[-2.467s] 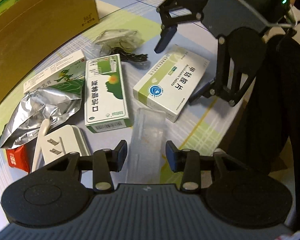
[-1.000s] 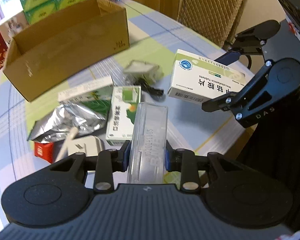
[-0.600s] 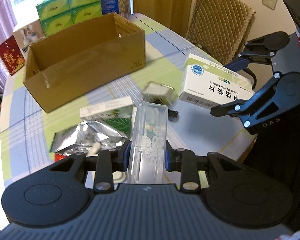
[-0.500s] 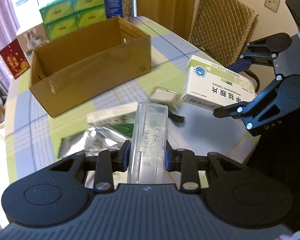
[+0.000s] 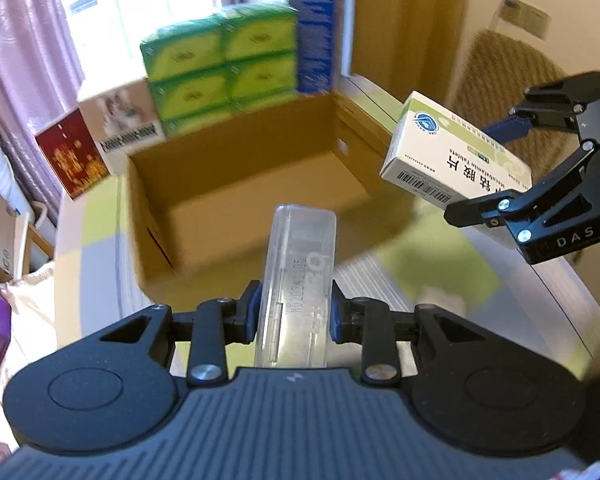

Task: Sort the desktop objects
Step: 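Carry the clear case and Mecobalamin box with both tools into the cardboard box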

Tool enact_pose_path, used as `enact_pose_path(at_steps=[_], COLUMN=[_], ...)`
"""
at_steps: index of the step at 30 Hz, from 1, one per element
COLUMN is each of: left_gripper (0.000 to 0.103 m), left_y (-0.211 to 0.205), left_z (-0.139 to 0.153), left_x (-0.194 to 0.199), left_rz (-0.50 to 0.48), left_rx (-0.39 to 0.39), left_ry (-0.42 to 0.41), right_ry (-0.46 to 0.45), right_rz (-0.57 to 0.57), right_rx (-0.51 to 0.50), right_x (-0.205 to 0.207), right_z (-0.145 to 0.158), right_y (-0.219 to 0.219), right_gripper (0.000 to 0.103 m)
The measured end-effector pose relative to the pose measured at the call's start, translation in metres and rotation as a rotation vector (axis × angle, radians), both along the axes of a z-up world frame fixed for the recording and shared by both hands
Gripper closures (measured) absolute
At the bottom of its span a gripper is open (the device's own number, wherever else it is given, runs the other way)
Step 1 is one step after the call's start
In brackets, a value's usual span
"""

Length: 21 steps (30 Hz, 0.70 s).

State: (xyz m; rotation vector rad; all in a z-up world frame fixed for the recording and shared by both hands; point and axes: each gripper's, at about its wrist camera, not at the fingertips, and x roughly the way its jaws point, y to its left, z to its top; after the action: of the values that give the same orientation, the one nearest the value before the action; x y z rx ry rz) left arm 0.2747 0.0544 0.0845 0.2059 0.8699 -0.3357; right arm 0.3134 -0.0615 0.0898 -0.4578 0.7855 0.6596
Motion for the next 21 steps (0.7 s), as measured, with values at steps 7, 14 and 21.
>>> enact_pose_path(at_steps=[7, 14, 21], left_gripper=[0.076, 0.076, 0.075], left_y=[0.018, 0.026, 0.019], left_z=[-0.009, -0.042, -0.079], left_x=[0.086, 0.14, 0.163], left_rz=[0.075, 0.119, 0.114], left_rx=[-0.054, -0.113, -0.111], left_ry=[0.001, 0.038, 0.099], right_ry=[0.053, 0.087, 0.158], right_rz=[-0.096, -0.165, -0.203], right_rx=[0.053, 0.096, 0.062], right_x=[0.099, 0.147, 0.169], right_z=[-0.018, -0.05, -0.089], right_y=[0.027, 0.037, 0.042], right_gripper=[0.033, 0.033, 0.033])
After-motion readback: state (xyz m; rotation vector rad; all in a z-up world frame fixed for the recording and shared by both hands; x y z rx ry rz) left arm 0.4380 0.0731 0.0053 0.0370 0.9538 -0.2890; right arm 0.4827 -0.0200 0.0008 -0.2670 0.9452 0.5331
